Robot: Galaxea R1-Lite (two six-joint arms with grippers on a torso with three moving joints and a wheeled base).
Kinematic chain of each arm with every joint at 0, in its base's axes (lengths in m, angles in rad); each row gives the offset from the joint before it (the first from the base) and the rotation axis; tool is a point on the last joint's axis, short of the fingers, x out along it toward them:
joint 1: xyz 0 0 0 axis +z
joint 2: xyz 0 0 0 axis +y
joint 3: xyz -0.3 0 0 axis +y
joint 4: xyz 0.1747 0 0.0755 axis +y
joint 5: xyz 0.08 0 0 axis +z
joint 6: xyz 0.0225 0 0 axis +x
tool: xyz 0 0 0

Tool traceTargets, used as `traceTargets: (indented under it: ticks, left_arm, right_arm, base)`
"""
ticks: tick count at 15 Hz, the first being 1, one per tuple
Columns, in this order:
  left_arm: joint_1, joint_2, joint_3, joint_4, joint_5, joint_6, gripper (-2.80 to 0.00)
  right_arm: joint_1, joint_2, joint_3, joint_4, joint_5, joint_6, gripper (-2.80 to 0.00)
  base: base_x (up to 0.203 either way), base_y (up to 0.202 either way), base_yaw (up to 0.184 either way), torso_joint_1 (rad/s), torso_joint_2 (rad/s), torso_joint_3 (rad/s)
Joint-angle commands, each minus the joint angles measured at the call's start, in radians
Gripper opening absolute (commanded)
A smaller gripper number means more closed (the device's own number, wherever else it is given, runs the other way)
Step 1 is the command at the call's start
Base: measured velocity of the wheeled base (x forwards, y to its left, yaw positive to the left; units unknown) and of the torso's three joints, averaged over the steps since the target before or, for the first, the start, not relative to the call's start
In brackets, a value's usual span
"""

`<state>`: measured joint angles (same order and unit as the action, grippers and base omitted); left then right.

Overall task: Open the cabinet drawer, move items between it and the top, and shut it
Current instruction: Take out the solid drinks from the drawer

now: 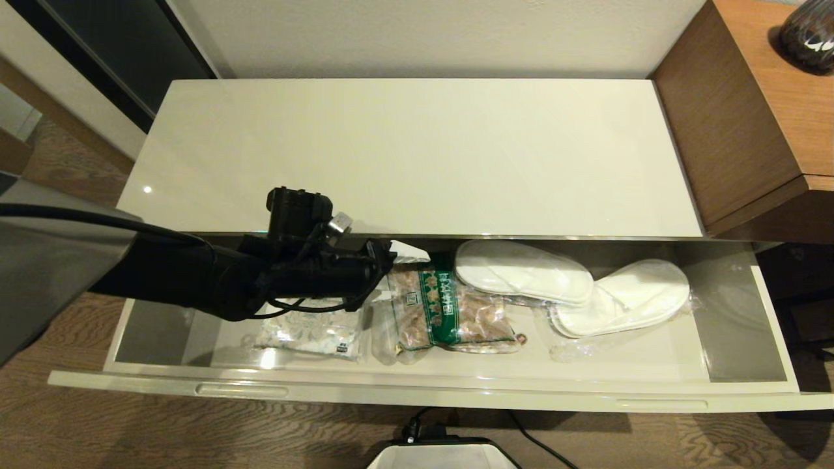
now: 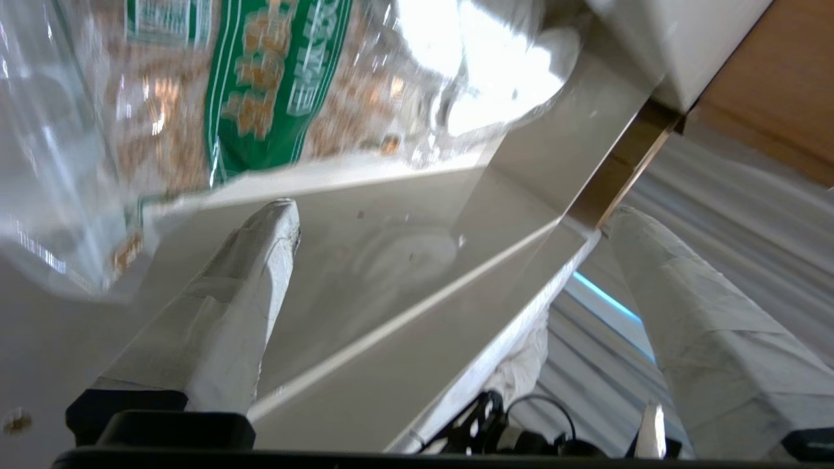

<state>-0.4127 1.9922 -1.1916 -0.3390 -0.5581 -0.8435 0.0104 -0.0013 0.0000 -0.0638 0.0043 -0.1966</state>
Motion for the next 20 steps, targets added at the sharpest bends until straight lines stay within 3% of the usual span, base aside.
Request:
traceTargets:
  ticks: [1, 12, 20]
  left_arm:
    - [0.008, 0.008, -0.015, -0.004, -0.002, -0.005, 0.00]
    - [0.035, 0.058, -0.080, -0.005, 0.002, -0.023, 0.00]
    - [0.010, 0.065, 0.004, -0.005, -0.003, -0.011, 0.00]
  right_arm:
    - [0.000, -0.022, 0.002, -0.001, 0.000, -0.001, -2.80]
    - [0.000, -0.022, 0.002, -0.001, 0.000, -0.001, -2.80]
    - [0.000, -0.022, 0.002, -0.001, 0.000, -0.001, -2.80]
  base:
    - [0.000, 0.000, 0.000, 0.000, 0.00, 0.000]
    - [0.000, 0.000, 0.000, 0.000, 0.00, 0.000]
    - [0.000, 0.000, 0.000, 0.000, 0.00, 0.000]
